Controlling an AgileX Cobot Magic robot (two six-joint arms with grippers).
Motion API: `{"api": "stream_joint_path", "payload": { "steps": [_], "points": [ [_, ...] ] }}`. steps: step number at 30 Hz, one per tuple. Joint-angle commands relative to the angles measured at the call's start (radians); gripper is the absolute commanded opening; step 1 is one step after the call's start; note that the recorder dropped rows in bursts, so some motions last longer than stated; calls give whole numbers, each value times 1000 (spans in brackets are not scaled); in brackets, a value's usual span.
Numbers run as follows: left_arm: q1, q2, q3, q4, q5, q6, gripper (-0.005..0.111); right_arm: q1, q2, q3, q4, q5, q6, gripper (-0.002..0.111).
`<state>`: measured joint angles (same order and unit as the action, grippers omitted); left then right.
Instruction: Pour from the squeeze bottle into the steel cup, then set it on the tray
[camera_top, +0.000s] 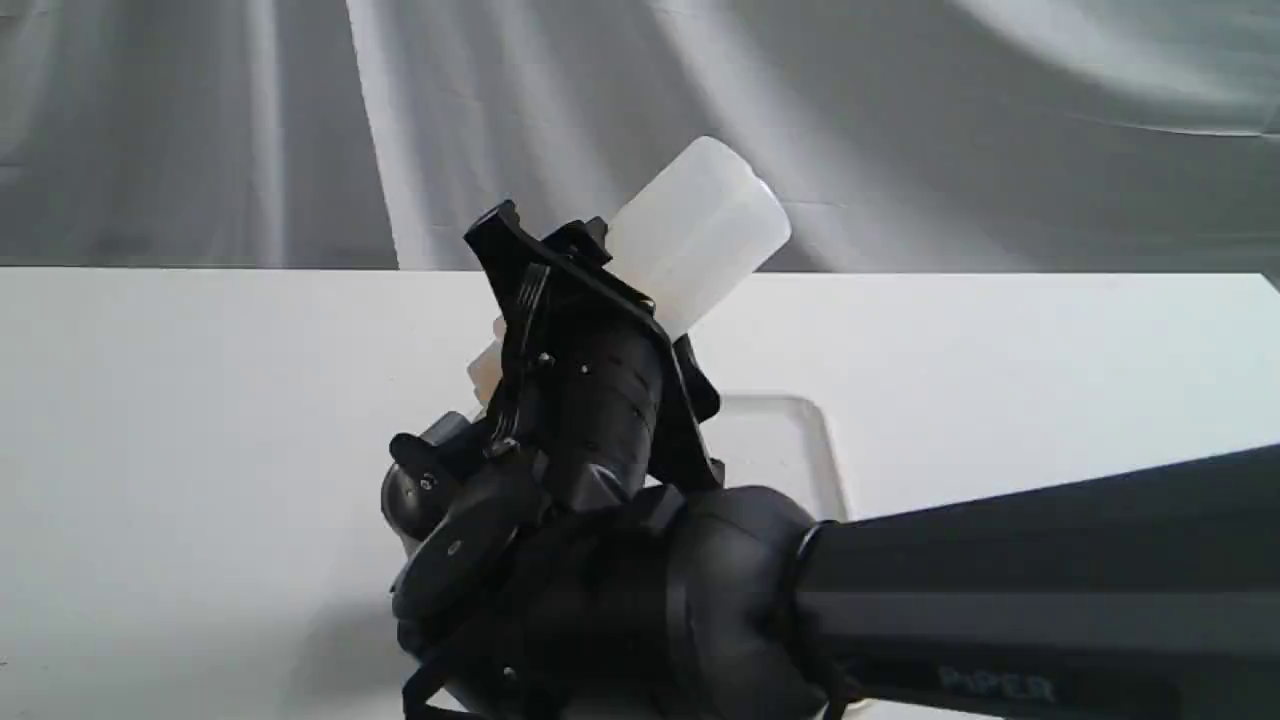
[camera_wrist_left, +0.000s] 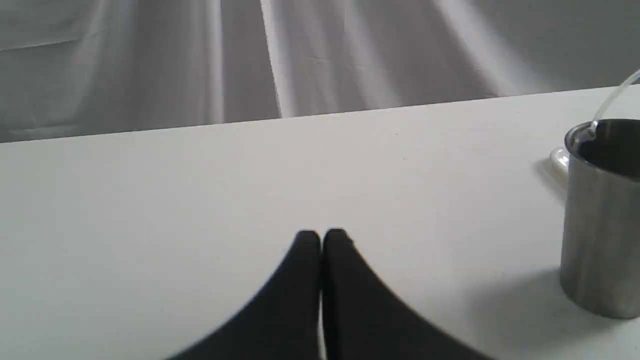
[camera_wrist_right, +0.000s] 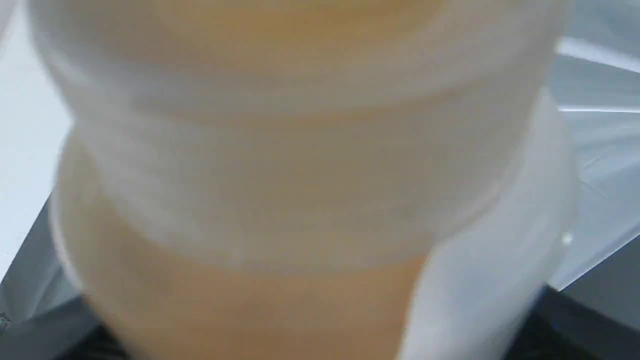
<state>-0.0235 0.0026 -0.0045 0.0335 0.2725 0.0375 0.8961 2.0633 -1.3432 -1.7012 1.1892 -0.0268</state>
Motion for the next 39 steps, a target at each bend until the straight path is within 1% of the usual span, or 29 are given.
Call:
{"api": "stream_joint_path", "payload": {
  "steps": [1,6,39],
  "points": [
    [2,-3,4,-1,-7,-4,0,2,-13,-8,-43,32,-7,20],
    [2,-3,4,-1,-7,-4,0,2,-13,-8,-43,32,-47,20],
    [2,-3,4,-1,-7,-1,0,2,-13,-8,-43,32,-100,20]
  ]
}}
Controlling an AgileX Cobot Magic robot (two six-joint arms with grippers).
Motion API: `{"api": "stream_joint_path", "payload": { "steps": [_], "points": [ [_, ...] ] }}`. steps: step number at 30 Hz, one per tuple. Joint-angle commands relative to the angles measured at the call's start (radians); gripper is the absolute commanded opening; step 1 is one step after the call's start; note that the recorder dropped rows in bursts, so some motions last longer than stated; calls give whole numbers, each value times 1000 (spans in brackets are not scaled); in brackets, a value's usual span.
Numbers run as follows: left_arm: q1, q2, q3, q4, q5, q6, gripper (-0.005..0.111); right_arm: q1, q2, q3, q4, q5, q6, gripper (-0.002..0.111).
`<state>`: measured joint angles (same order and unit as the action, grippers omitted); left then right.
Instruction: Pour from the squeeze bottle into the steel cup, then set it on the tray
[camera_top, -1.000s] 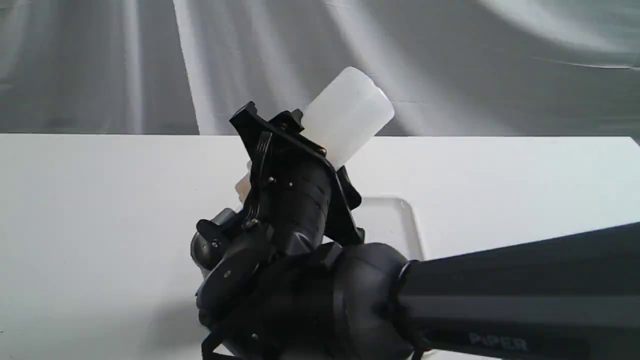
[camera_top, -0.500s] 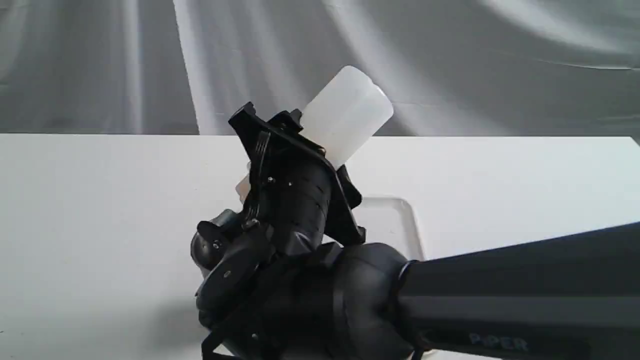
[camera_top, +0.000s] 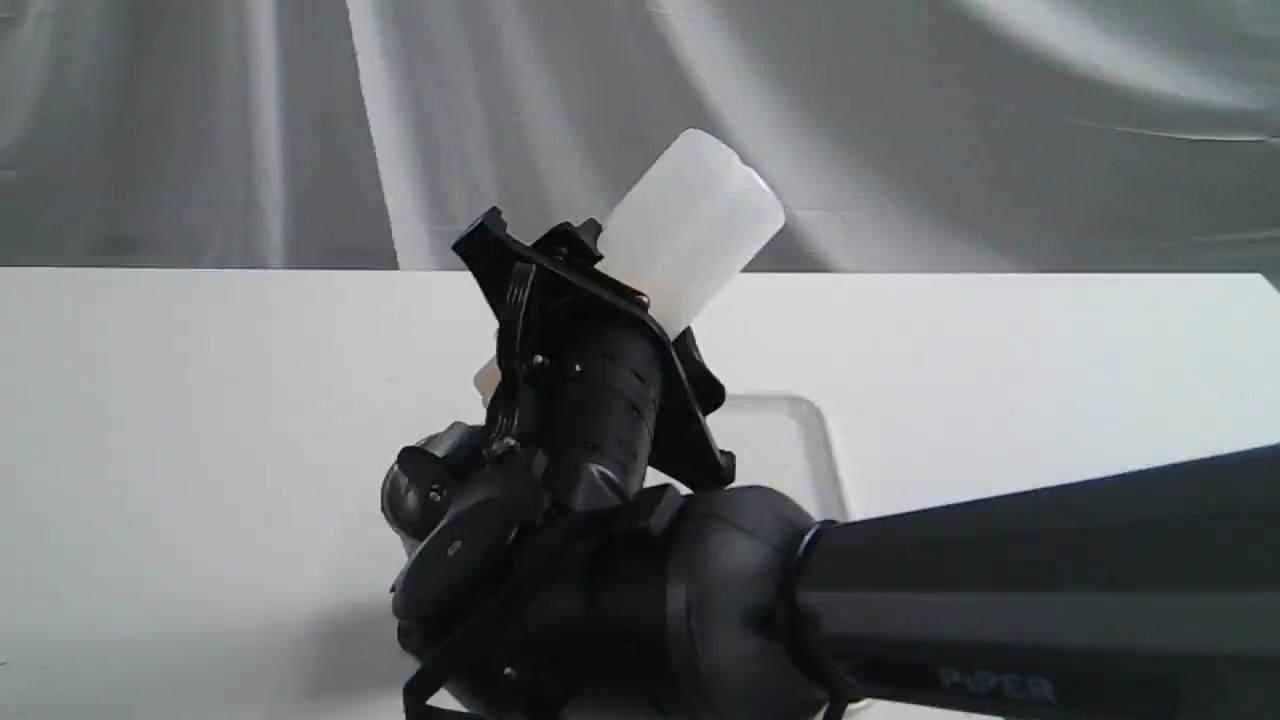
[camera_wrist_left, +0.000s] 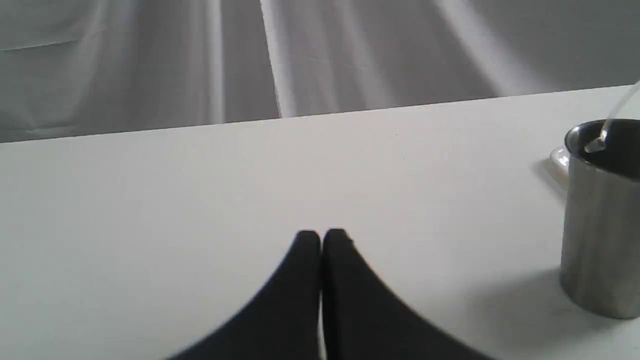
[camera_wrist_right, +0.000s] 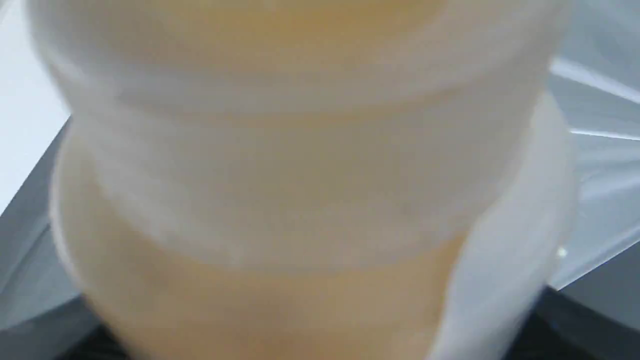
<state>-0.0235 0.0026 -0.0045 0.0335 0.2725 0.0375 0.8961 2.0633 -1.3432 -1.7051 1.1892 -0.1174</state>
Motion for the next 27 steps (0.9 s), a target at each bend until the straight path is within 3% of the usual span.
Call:
{"api": "stream_joint_path", "payload": {
  "steps": [1,7,14,27],
  "points": [
    [2,-3,4,-1,-7,-1,0,2,-13,-8,-39,32,-9,20],
    [2,-3,4,-1,-7,-3,0,2,-13,-8,-34,32,6,20],
    [2,-3,4,-1,-7,-3,0,2,-14,-8,-5,32,206,20],
    [2,-3,4,-1,-7,-2,0,0,-49,-8,56,32,369,20]
  ]
}}
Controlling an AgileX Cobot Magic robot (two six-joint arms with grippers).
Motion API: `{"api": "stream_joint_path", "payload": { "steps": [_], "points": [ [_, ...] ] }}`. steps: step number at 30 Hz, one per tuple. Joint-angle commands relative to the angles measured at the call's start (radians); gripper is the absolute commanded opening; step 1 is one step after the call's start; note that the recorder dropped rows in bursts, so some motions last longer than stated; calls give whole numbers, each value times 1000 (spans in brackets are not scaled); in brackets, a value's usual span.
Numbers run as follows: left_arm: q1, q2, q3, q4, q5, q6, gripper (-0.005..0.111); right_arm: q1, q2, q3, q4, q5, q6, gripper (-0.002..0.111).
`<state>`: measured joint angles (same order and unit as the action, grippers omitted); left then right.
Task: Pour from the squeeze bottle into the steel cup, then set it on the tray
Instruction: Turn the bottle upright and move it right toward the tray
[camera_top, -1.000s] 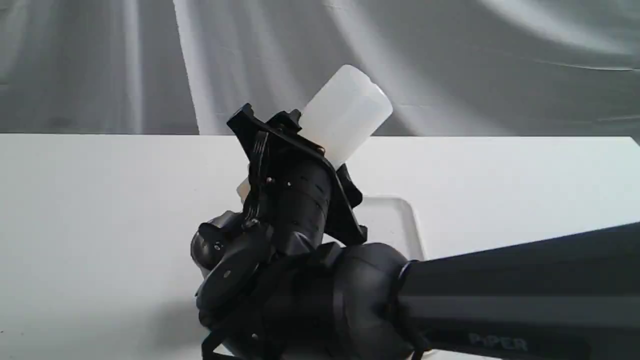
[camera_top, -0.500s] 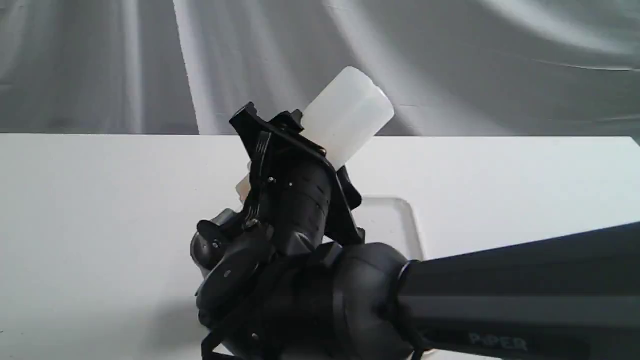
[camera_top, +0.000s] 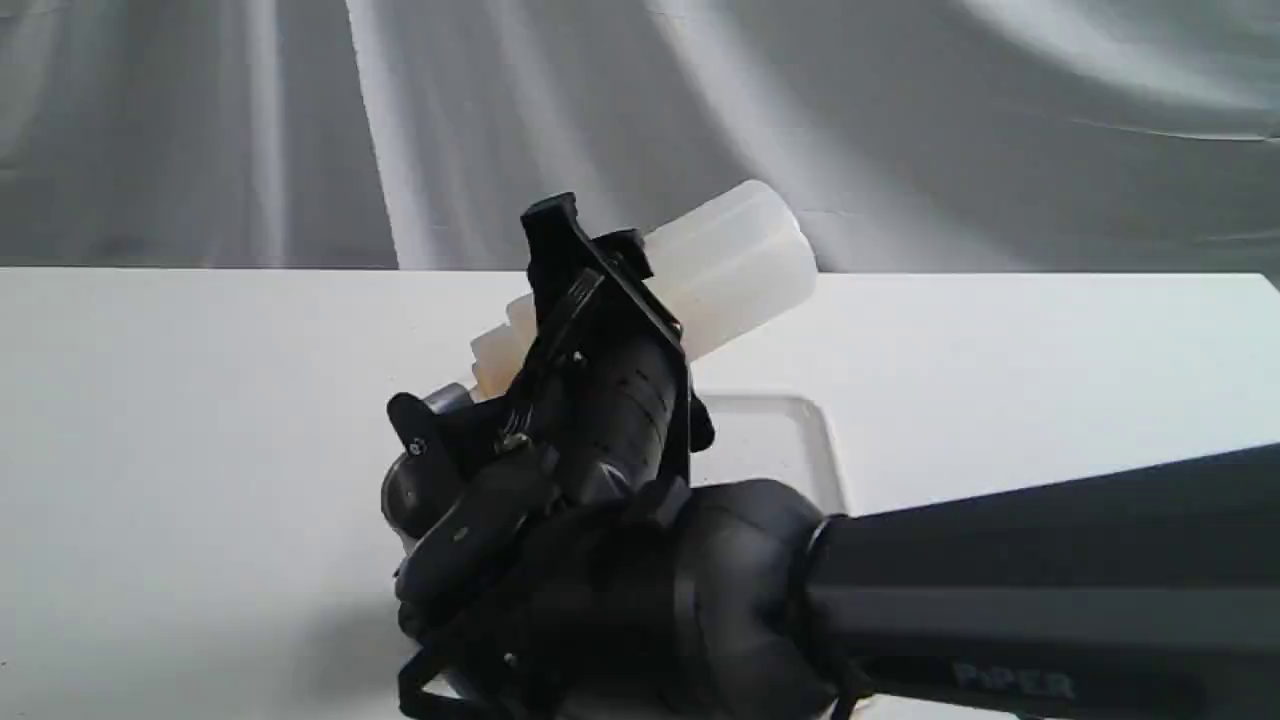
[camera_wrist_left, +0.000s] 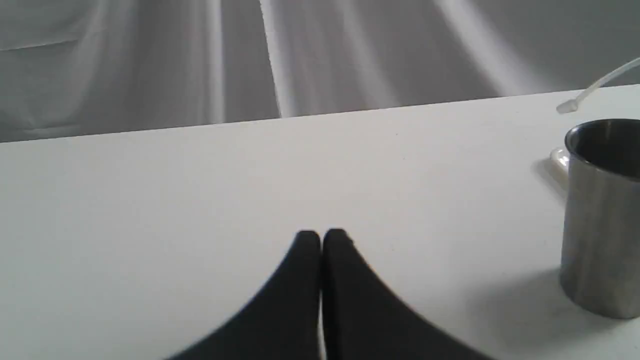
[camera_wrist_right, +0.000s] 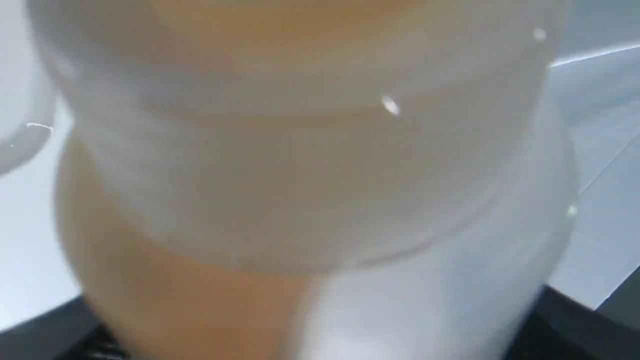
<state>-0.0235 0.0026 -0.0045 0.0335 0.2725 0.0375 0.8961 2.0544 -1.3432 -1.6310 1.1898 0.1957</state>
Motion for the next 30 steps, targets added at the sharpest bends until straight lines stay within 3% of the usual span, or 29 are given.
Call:
{"api": "stream_joint_path", "payload": {
  "steps": [1,14,26,30],
  "points": [
    [2,-3,4,-1,-7,-5,0,0,-46,-8,-18,31,76,20],
    [2,-3,4,-1,-7,-1,0,-3,-98,-8,114,31,453,20],
    [2,-3,4,-1,-7,-4,0,-23,-162,-8,198,31,538,20],
    [2,-3,4,-1,-7,-4,0,-38,-222,-8,204,31,654,20]
  ]
}}
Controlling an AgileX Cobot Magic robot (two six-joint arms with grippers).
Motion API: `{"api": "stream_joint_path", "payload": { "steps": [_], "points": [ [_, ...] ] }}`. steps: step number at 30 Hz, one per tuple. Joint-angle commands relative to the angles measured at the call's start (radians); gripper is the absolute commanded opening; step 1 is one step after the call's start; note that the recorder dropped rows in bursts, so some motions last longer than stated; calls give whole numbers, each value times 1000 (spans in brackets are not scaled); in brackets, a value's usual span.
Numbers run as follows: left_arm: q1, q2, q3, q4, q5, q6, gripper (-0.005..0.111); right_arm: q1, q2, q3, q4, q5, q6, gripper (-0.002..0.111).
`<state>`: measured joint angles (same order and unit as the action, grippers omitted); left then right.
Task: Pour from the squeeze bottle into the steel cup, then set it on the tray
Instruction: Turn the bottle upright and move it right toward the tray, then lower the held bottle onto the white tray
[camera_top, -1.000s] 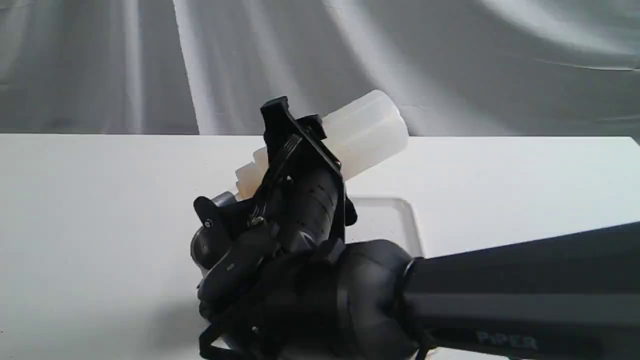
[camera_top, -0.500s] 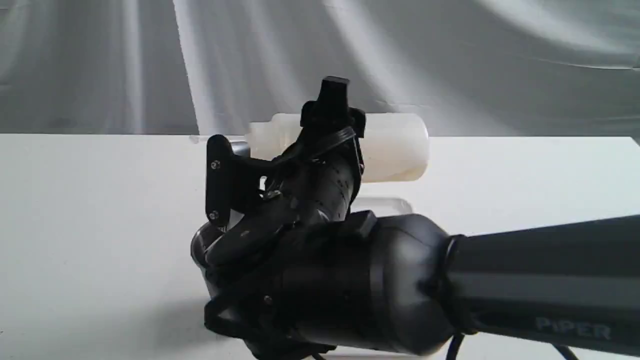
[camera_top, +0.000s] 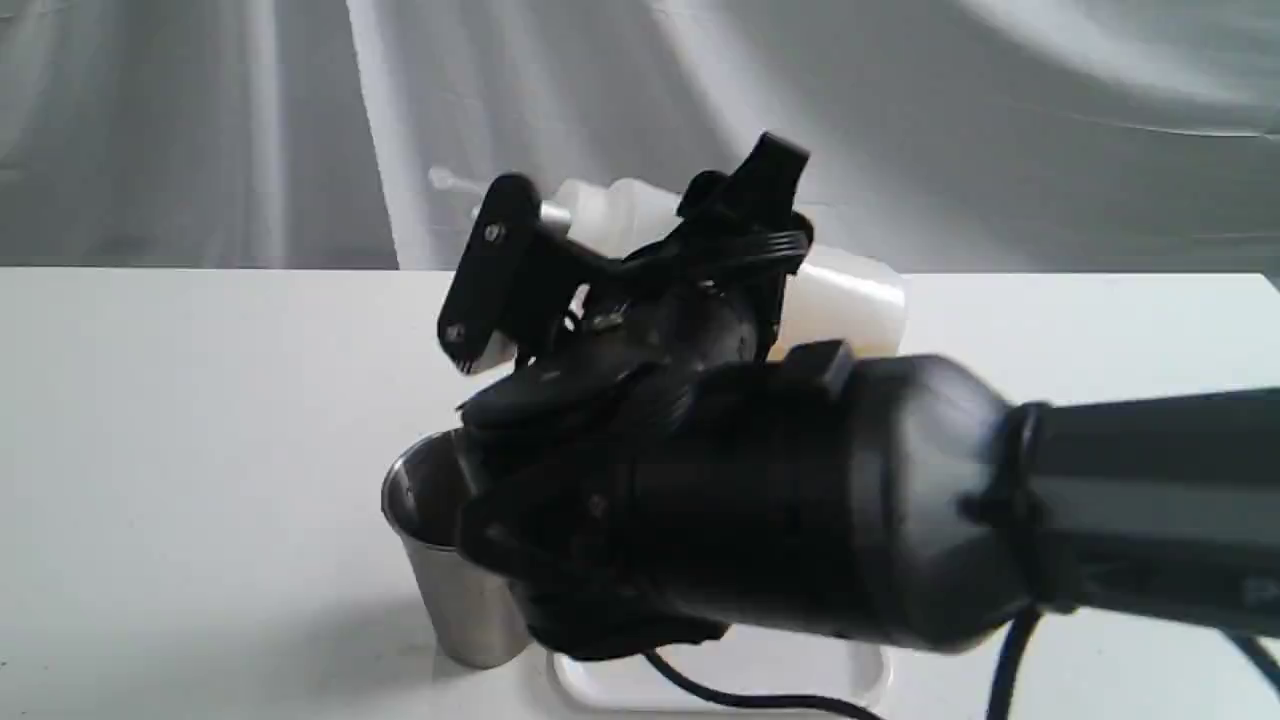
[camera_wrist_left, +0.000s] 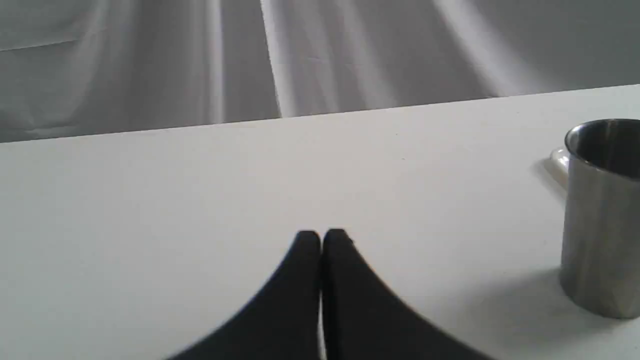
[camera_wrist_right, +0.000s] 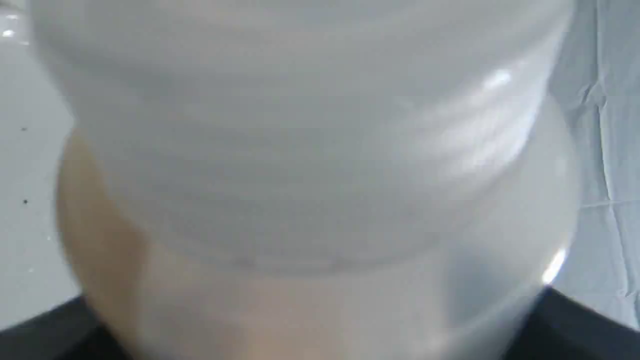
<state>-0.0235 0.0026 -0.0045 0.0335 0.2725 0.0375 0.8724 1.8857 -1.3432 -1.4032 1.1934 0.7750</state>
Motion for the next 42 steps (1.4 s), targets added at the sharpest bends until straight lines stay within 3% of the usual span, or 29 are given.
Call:
{"api": "stream_joint_path", "payload": {
  "steps": [1,11,24,34,42],
  "points": [
    [2,-3,4,-1,-7,-4,0,-14,-69,-8,-16,28,112,20],
    [2,-3,4,-1,-7,-1,0,-39,-231,-2,65,20,261,20],
    [2,-3,4,-1,-7,-5,0,-39,-451,224,255,-338,261,20],
    [2,-3,4,-1,-7,-3,0,-166,-493,376,446,-494,261,20],
    [2,-3,4,-1,-7,-3,0,-284,-493,399,492,-852,255,20]
  ]
}}
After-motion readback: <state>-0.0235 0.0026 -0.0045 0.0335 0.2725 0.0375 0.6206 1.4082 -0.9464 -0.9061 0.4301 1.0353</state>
